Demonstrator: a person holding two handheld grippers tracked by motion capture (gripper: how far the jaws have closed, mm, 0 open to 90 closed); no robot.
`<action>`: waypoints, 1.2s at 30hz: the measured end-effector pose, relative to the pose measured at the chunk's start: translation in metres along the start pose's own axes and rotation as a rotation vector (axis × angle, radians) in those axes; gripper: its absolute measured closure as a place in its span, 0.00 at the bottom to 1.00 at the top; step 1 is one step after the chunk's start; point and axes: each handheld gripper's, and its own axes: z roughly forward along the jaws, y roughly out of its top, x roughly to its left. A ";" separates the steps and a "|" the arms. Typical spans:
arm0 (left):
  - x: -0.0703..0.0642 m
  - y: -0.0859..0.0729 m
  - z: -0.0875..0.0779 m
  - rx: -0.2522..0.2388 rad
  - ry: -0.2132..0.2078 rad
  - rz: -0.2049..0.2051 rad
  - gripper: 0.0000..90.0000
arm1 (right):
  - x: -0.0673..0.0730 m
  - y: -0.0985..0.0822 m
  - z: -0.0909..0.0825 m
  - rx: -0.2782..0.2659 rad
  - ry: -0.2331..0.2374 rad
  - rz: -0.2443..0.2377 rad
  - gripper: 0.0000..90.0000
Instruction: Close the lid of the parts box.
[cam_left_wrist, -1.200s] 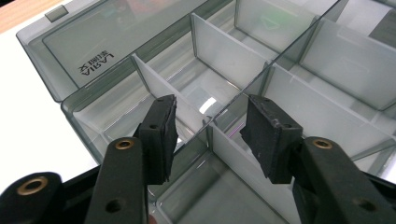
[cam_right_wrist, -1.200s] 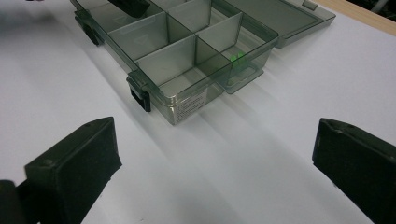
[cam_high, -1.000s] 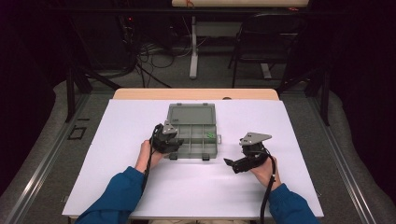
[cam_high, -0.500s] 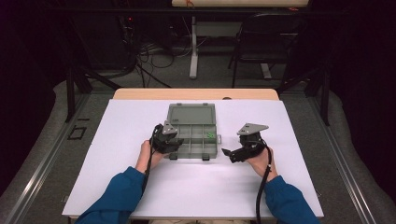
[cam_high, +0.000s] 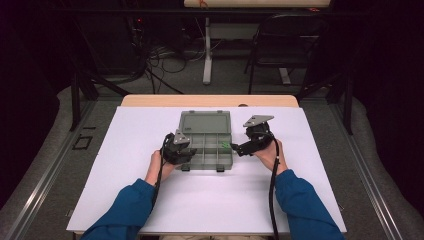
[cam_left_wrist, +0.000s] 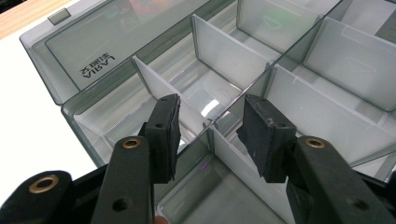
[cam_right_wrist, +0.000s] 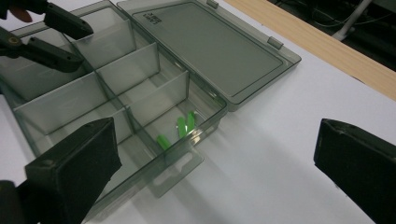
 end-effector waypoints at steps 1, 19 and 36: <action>0.000 0.000 0.000 -0.001 0.000 0.000 0.64 | -0.001 0.002 0.002 -0.001 -0.003 -0.004 0.00; 0.001 -0.001 0.000 -0.010 -0.007 -0.003 0.64 | -0.022 0.018 0.036 0.045 -0.101 -0.010 0.89; 0.001 -0.002 0.001 -0.019 -0.009 -0.003 0.64 | -0.031 0.012 0.081 0.208 -0.125 0.038 1.00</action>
